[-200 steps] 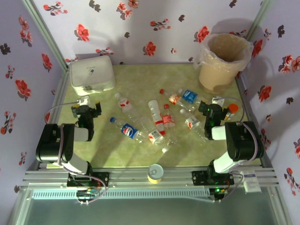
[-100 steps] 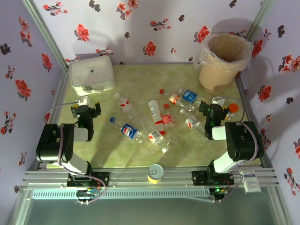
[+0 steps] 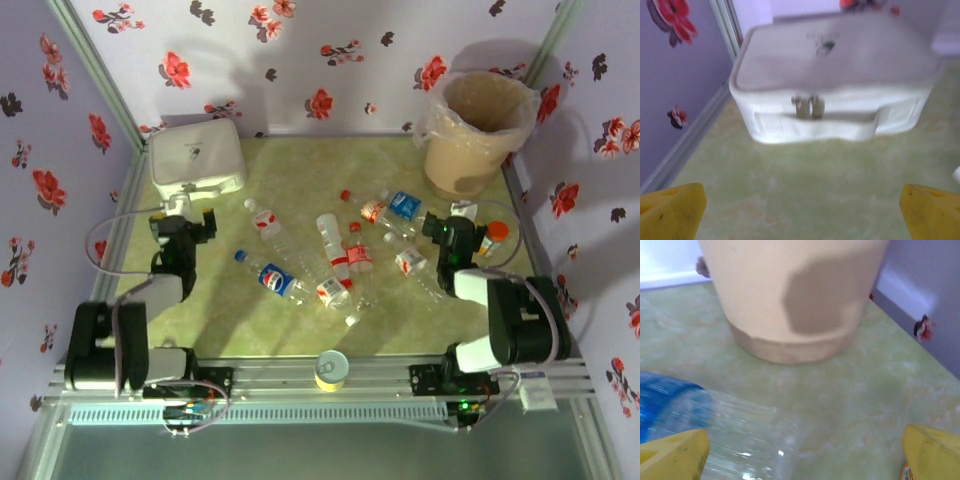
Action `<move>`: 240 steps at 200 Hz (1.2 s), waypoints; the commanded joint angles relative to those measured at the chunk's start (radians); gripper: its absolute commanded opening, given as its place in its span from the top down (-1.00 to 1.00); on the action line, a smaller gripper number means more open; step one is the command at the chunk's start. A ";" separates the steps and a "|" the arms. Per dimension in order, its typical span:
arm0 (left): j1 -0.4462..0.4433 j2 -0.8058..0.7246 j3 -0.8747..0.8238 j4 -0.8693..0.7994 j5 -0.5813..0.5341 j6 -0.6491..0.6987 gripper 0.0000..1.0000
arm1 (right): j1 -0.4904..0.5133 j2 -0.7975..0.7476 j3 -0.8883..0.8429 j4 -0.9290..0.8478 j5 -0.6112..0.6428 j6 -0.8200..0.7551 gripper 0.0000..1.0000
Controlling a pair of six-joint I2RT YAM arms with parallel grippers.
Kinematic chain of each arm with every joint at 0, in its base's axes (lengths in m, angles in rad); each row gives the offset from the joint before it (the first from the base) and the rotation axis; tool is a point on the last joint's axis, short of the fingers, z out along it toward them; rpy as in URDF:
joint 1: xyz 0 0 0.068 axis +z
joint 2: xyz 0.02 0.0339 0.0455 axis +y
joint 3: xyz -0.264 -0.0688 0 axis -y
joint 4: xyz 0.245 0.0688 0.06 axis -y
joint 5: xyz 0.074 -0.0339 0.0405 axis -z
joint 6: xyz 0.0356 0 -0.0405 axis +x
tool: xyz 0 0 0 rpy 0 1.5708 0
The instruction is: Put the plastic bottles in the bin
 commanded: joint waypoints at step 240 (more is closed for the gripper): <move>-0.760 -0.070 0.123 -0.746 0.202 -1.682 -0.69 | 0.131 -0.204 0.797 -1.396 -0.374 0.269 -0.99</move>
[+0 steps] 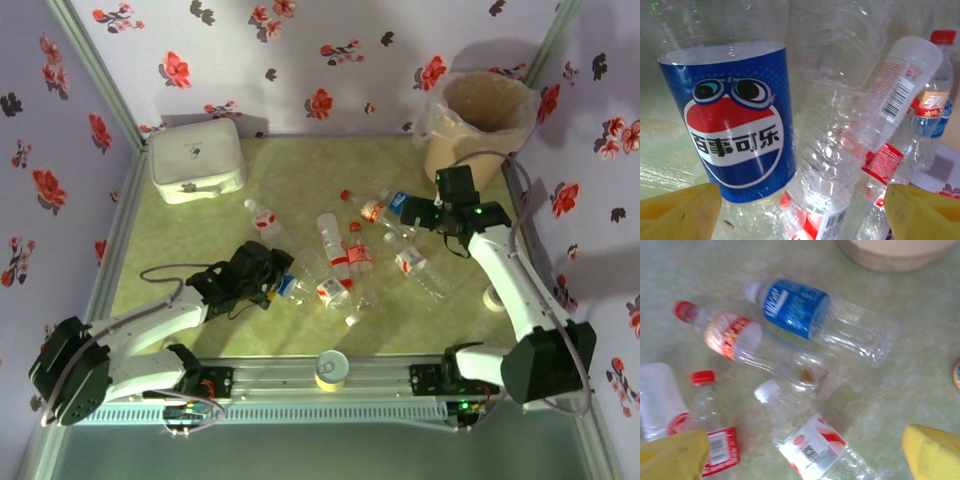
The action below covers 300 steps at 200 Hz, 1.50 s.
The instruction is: Put the plastic bottles in the bin
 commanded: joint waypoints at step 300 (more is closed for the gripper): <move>0.043 0.213 0.561 -0.197 0.415 1.332 0.64 | 0.234 0.143 0.229 0.393 -0.649 0.193 -0.83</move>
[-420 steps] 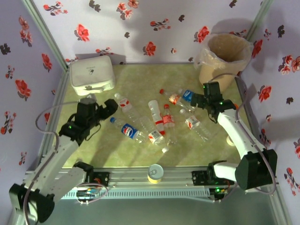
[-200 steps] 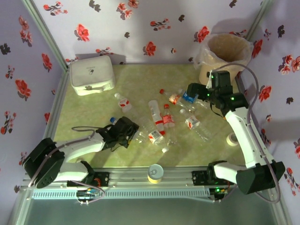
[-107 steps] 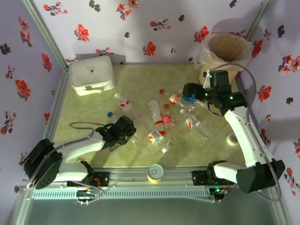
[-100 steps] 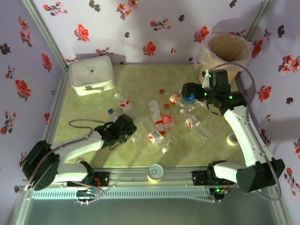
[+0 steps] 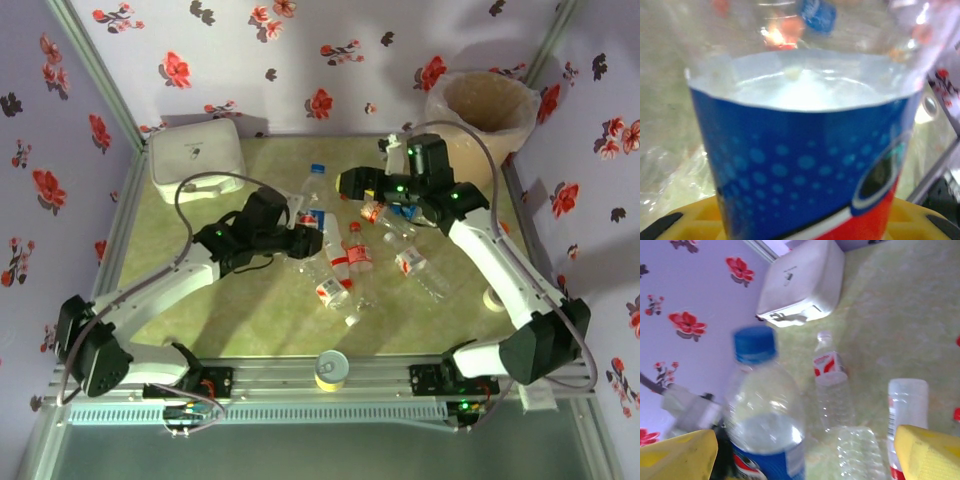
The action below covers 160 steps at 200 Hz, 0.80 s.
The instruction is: Put the plastic bottles in the bin
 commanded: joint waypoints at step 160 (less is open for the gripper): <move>0.023 0.134 0.138 0.081 0.225 0.164 0.60 | 0.026 0.135 0.123 0.112 -0.031 0.075 0.70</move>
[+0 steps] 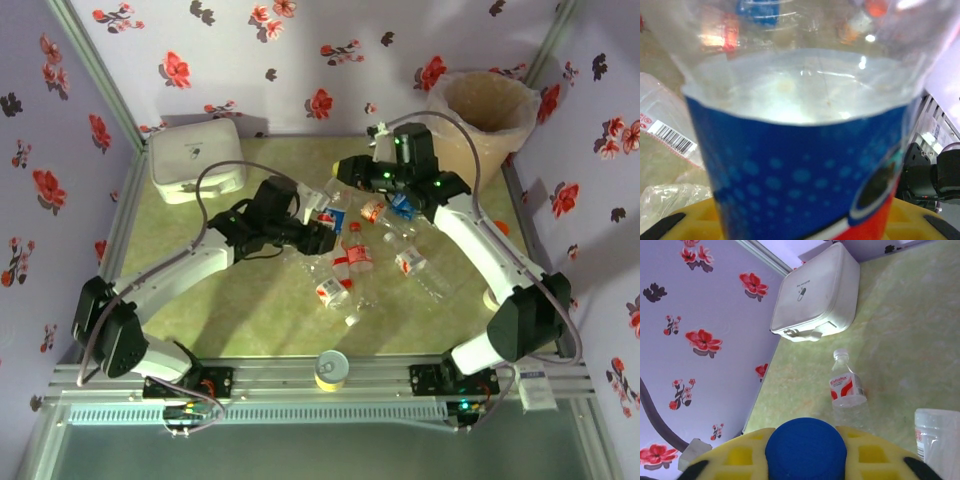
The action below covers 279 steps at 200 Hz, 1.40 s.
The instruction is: Put the plastic bottles in the bin
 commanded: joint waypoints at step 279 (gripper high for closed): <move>0.070 -0.306 -0.366 0.450 -0.026 -0.371 -0.96 | -0.462 0.201 0.806 0.055 0.937 -0.630 1.00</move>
